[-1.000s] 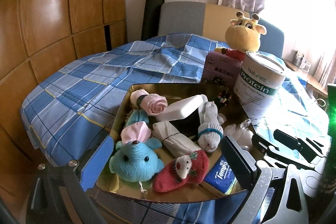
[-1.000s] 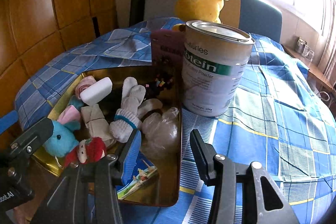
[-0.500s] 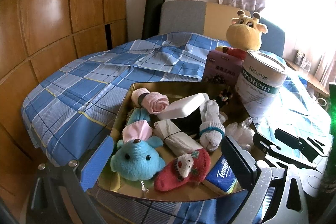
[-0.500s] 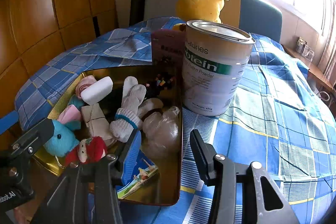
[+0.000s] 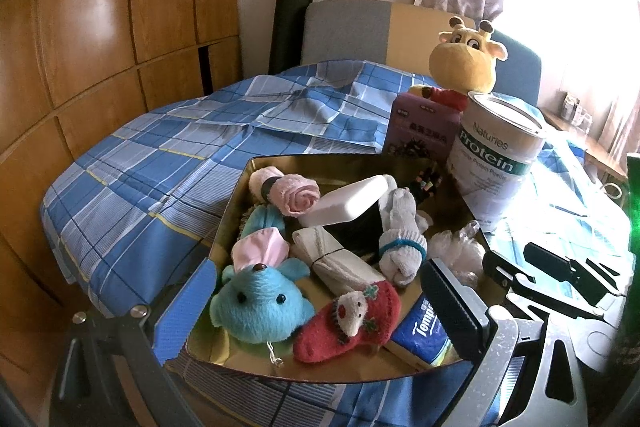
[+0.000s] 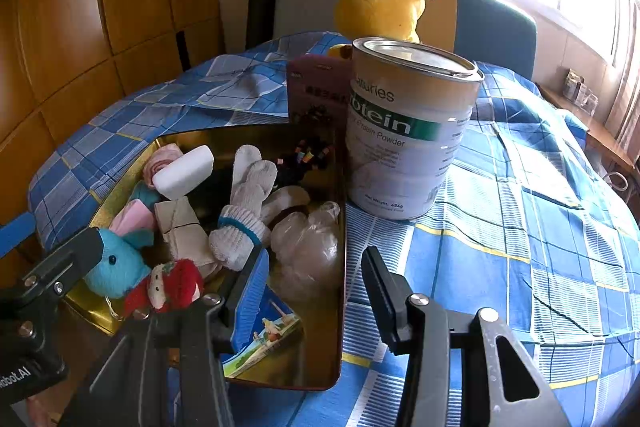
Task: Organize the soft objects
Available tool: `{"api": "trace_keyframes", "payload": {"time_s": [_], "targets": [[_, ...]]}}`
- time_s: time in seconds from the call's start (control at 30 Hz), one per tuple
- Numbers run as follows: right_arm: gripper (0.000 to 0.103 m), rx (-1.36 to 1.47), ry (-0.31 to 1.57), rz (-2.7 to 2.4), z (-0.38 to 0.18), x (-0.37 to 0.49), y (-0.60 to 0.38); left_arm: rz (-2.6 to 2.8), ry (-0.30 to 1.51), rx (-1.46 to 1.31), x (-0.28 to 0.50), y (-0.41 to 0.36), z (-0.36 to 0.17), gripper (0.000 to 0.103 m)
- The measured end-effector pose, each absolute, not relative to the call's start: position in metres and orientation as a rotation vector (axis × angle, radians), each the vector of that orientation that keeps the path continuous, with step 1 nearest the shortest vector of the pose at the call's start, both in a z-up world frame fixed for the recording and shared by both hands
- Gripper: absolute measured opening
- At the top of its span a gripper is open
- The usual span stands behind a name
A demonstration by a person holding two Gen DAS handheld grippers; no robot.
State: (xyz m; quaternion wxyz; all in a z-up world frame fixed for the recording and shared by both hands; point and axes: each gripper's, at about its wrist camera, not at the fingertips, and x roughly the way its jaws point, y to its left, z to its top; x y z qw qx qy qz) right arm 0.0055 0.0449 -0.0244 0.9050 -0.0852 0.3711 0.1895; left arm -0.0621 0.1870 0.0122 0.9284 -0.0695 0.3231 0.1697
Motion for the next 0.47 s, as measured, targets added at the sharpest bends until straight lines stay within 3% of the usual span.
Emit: {"api": "trace_keyframes", "payload": {"time_s": [0.47], "targets": [[0.049, -0.128, 0.764, 0.377, -0.023, 0.010, 0.033, 0.347, 0.666, -0.125, -0.060, 0.187, 0.011, 0.103]]}}
